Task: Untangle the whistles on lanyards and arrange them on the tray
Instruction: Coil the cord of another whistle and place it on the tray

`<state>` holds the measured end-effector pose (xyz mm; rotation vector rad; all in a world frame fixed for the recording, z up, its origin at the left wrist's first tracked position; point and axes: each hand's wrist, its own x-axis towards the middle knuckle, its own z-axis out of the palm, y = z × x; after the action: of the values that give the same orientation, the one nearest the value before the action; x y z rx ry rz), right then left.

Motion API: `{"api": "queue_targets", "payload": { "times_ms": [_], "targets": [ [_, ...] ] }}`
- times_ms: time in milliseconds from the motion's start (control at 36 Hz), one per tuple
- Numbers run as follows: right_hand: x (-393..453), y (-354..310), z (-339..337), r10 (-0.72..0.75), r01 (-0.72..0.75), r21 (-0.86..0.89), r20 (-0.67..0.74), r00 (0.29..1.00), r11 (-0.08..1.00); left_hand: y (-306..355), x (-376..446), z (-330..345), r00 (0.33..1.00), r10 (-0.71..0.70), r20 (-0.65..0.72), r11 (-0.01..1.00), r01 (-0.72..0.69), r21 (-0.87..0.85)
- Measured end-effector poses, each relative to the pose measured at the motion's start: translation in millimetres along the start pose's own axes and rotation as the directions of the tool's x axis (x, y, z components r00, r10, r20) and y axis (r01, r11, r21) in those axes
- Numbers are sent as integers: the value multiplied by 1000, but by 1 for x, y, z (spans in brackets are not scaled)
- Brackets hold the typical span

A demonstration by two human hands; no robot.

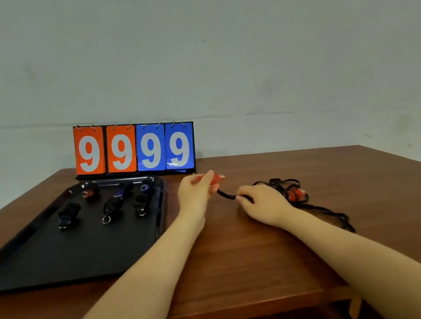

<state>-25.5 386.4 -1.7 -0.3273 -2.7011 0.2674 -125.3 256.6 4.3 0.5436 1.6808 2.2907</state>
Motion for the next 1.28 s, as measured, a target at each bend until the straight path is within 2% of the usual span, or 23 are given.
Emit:
{"api": "queue_targets", "payload": {
  "times_ms": [111, 194, 333, 417, 528, 694, 778, 861, 1000, 1167, 1278],
  "targets": [
    [10, 6, 5, -14, 13, 42, 14, 1000, 999, -6, 3, -2, 997, -19, -70, 1000, 18, -15],
    [12, 7, 5, -11, 11, 64, -8, 1000, 998, -13, 3, 1, 988, -90, -122, 996, 88, -26],
    [6, 4, 2, -25, 29, 162, -25, 999, 986, -10, 7, 2, 981, -133, -139, 990, 125, -68],
    [5, 6, 0, -33, 34, 191, -7, 999, 981, -11, 11, 8, 981, -116, -154, 993, 114, -22],
    [3, 5, -1, -67, 62, 218, 17, 998, 974, -14, 16, 11, 992, -81, -98, 994, 88, 67],
    [2, 6, -2, -100, 90, 290, 21, 995, 953, -12, 19, 6, 995, -89, 46, 996, 88, 31],
    [-2, -2, -2, -123, 106, 313, 35, 992, 944, -10, 18, 4, 999, -42, 24, 996, 40, 74],
    [-5, -10, -3, -143, 142, 345, -23, 989, 928, -6, 17, 0, 1000, 17, 0, 991, -17, 135],
    [-8, -13, -8, -21, 135, 532, -213, 977, 836, -3, 14, -2, 985, 172, 30, 923, -172, 345],
    [-4, -6, -10, 133, 110, 611, -338, 932, 784, -2, 5, 8, 942, 218, 253, 747, -328, 578],
    [3, 3, -10, 249, 40, 651, -345, 905, 758, 1, -1, 13, 929, 171, 328, 808, -322, 493]
  ]
}}
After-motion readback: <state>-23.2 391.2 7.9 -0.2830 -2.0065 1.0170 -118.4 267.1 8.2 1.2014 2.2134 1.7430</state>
